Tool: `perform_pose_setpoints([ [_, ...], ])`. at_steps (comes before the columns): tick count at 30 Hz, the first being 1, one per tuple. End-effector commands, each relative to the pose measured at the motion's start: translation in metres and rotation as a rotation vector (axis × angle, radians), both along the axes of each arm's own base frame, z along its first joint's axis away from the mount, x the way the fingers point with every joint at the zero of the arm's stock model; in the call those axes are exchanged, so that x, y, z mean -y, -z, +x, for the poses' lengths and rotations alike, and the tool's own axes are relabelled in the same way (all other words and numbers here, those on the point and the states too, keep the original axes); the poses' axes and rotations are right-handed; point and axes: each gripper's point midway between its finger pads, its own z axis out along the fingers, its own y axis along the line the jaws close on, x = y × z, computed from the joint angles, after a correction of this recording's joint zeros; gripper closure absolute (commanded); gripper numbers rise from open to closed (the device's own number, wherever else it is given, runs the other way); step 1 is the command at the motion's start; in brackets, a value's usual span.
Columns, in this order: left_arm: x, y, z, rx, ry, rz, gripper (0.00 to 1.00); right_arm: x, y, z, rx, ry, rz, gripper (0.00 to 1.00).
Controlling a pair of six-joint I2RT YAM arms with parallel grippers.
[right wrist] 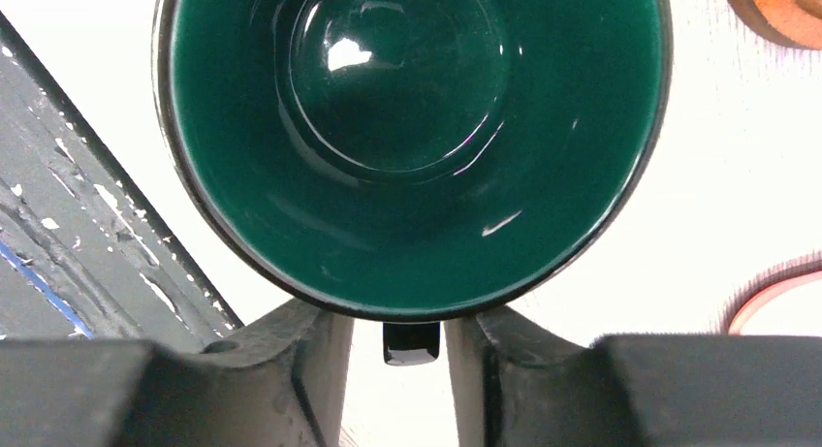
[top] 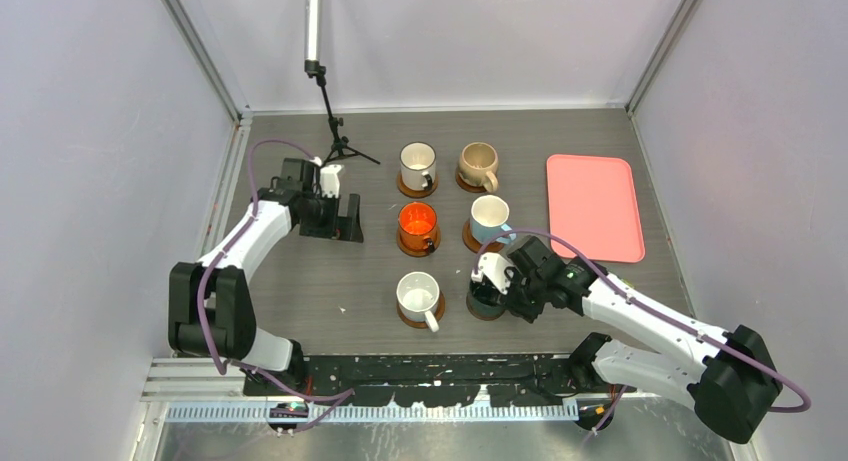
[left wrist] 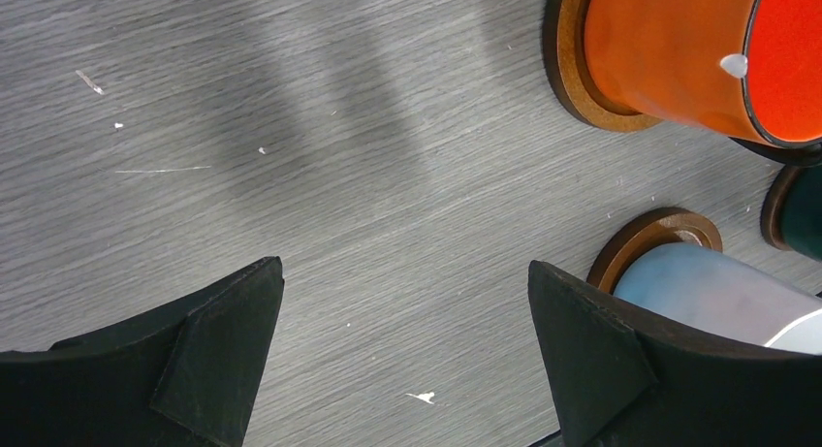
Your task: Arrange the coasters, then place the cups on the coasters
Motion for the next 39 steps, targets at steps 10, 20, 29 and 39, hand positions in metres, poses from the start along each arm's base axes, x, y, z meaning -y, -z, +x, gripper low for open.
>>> perform_pose_setpoints([
  [10, 0.005, -0.016, 0.019, 0.078, 0.025, -0.011, 0.0, -0.013, -0.04, -0.006, 0.017, -0.072, 0.087, 0.26],
  [20, 0.004, -0.02, 0.017, 0.082, 0.025, -0.01, 0.0, -0.022, -0.13, 0.011, 0.131, 0.036, 0.209, 0.22],
  [29, 0.005, -0.023, 0.018, 0.085, 0.02, -0.013, 0.0, 0.016, -0.113, 0.045, 0.14, 0.204, 0.083, 0.42],
  [39, 0.005, -0.025, 0.018, 0.079, 0.001, -0.018, 0.0, 0.035, -0.057, 0.043, 0.049, 0.169, -0.046, 0.53],
])
